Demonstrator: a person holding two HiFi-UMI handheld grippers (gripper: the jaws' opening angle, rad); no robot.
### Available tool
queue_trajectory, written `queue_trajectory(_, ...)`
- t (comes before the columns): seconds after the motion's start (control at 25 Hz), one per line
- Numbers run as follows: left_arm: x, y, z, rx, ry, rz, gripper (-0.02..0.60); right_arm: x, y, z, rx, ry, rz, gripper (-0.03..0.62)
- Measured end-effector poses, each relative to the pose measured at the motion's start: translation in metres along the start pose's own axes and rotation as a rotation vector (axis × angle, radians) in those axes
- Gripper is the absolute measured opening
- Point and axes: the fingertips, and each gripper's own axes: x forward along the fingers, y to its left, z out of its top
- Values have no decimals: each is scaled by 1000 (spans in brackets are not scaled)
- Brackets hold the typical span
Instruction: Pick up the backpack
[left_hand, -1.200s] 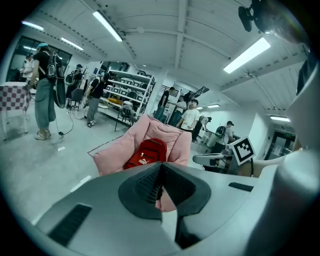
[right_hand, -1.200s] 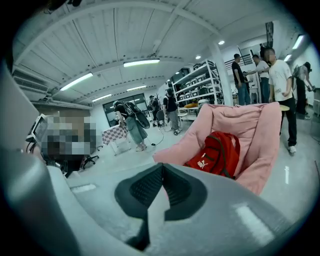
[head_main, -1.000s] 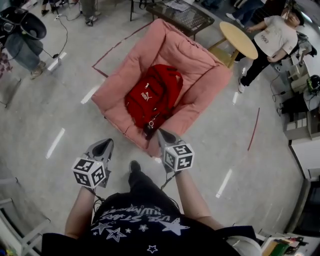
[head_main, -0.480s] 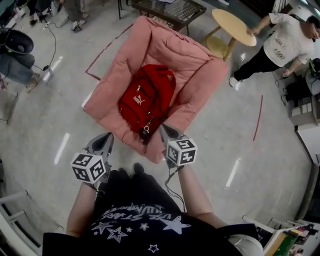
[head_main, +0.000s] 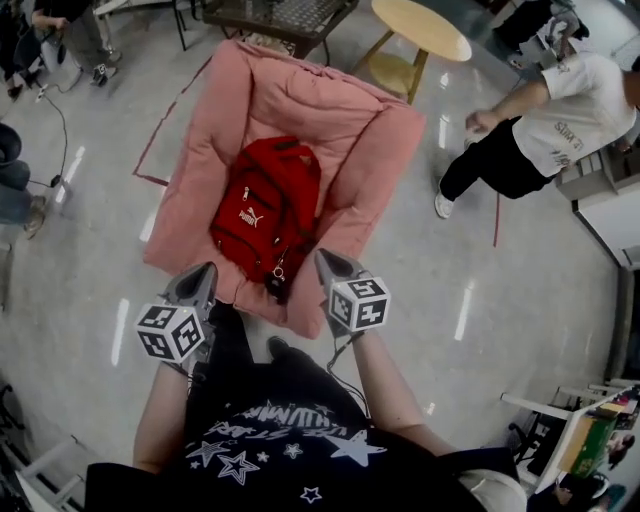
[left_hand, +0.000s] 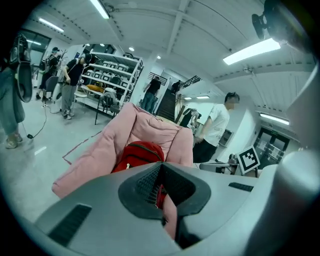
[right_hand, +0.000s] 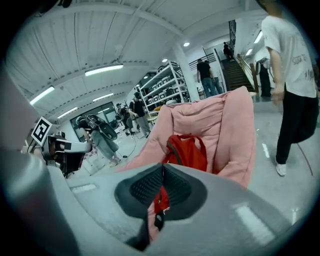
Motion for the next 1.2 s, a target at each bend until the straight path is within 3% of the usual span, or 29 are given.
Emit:
queue_trajectory(0.16,37,26,20,11,49,-86,9,20,-10,11,49,-24,-91,2)
queue_trajectory(0.4,92,76,52,37,130,-191,9,76,-13,18,79,20,-176,3)
queue_trajectory(0.48,107,88,57,52,181,-237,9,90,-13,19,110,33,-219,103)
queue_trajectory(0.56,124,98,62,65,218,-271,9,105,-13,23,117,45,-253,130)
queue_trajectory(0.76,167,119,60,56,294,-354,9,142,-25,19,127,82,-355,421)
queue_trajectory(0.84,182,127,58,64,319,-381,9,156,-33,15,143,97,-402,455)
queue_trajectory(1.0,206,150,52,89,364,-398,9,188,-45,7,113,143,-440,459)
queue_trajectory(1.2,246,176,41,67,414,-401,9,220,-73,-1,3,181,-502,459)
